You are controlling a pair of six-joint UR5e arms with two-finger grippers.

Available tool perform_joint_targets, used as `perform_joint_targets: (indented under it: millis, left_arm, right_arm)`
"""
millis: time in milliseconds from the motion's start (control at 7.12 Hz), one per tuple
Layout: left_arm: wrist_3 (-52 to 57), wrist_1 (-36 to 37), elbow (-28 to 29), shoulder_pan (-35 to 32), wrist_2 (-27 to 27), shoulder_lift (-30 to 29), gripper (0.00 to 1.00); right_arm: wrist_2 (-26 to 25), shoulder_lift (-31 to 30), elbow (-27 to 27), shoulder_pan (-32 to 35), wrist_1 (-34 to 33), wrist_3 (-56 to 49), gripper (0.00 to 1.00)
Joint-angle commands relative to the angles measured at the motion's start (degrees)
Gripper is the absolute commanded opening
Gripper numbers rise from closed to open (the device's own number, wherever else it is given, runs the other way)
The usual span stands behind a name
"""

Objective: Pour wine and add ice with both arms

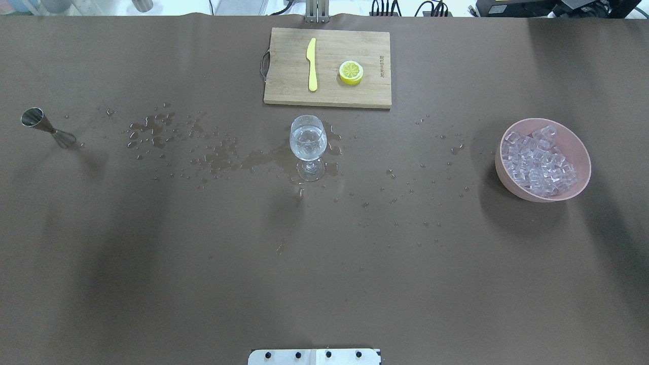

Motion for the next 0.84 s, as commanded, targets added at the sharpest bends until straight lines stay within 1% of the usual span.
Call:
perform_joint_targets:
  millis: [0,702]
  left_arm:
    - [-0.37,0.16,-1.29,-0.05,-0.07,0.34,0.98]
    - [-0.37,0.42,-0.86,0.04,-0.07,-0.28,0.98]
  right_arm:
    - [-0.16,0.04,-0.28,-0.33,0.14,-0.03,1.00]
    - [-0.16,0.13,-1.25,-1.56,0.49,0.05,1.00]
